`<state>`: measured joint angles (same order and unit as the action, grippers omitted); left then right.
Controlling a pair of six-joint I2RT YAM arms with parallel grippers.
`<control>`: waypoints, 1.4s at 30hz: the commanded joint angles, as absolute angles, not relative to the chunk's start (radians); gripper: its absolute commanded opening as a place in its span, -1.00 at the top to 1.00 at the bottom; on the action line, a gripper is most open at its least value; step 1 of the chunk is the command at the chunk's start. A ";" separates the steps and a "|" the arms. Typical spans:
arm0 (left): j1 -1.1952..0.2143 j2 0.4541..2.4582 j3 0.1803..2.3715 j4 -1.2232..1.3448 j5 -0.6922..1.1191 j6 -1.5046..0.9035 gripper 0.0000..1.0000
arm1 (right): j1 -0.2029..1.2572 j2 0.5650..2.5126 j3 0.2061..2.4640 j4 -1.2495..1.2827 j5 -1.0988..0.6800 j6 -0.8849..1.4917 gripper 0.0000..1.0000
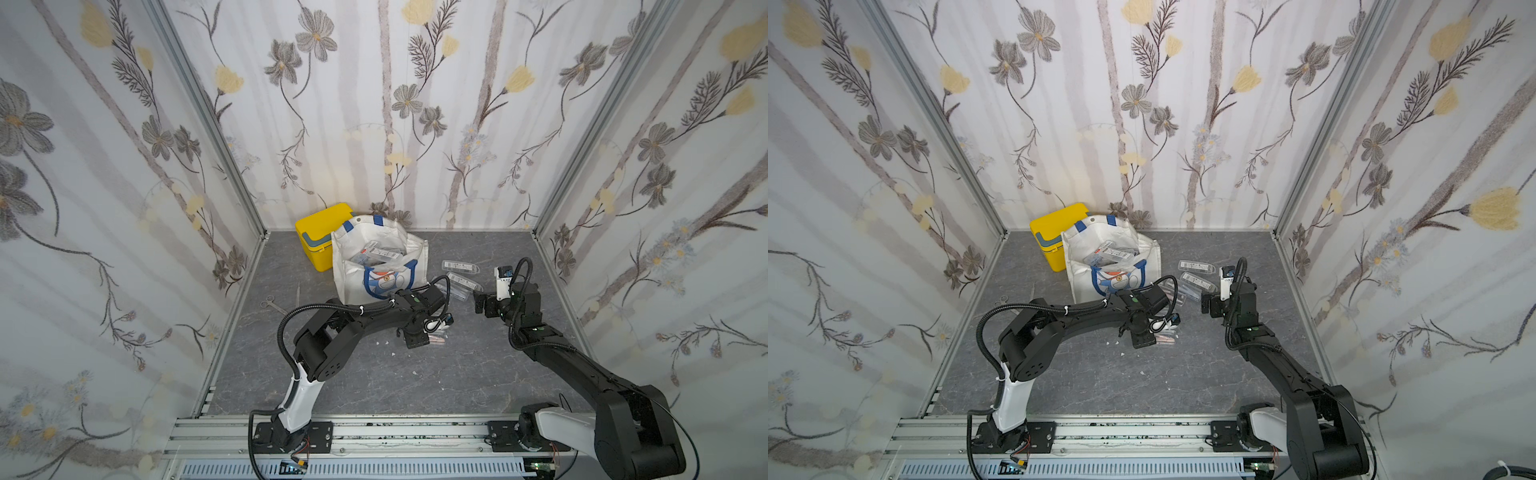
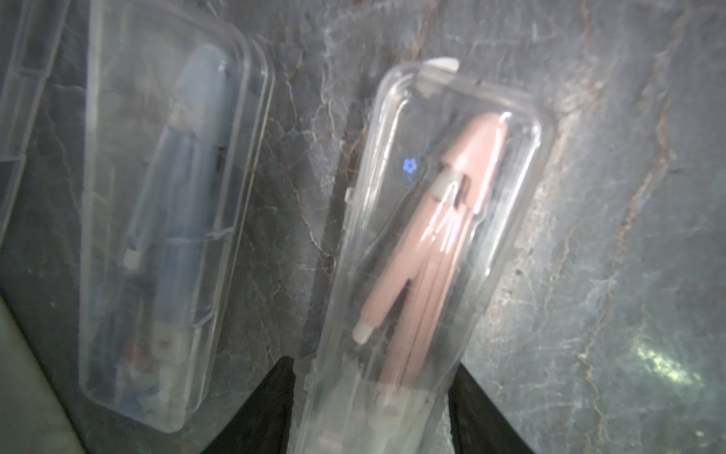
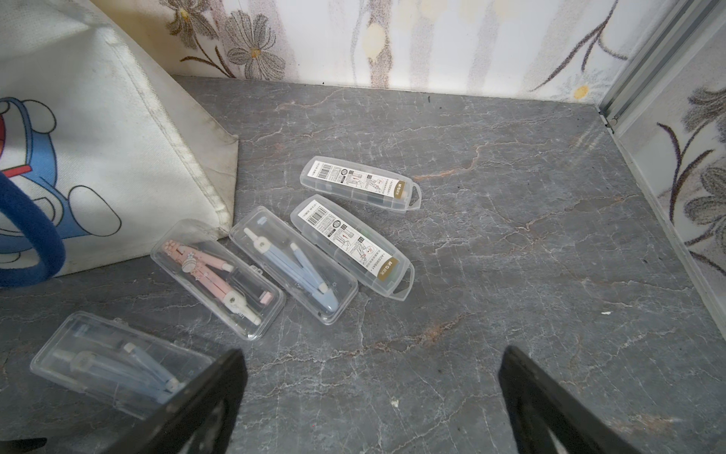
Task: Put the compass set into the canvas bag
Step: Pick up the compass set at the center of the board.
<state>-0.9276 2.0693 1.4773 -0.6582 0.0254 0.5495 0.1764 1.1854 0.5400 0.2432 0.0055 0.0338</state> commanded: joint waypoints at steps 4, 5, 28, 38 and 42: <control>-0.928 2.084 1.479 -0.716 0.031 0.540 -0.12 | 0.172 1.183 0.535 0.281 -0.006 0.050 -0.99; -0.926 2.085 1.477 -0.716 0.028 0.537 -0.11 | 0.171 1.183 0.532 0.283 -0.006 0.051 -0.99; -0.927 2.021 1.416 -0.604 0.007 0.517 0.20 | 0.157 1.169 0.521 0.287 0.000 0.065 -0.99; -0.926 1.944 1.370 -0.511 -0.008 0.512 0.22 | 0.152 1.170 0.519 0.289 0.000 0.068 -0.99; -0.923 1.912 1.358 -0.471 -0.016 0.511 0.22 | 0.149 1.170 0.519 0.291 0.000 0.071 -0.99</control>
<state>-0.9264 1.9339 1.3628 -0.5274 -0.0059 0.5152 0.1501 1.1751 0.5217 0.2573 0.0063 0.0540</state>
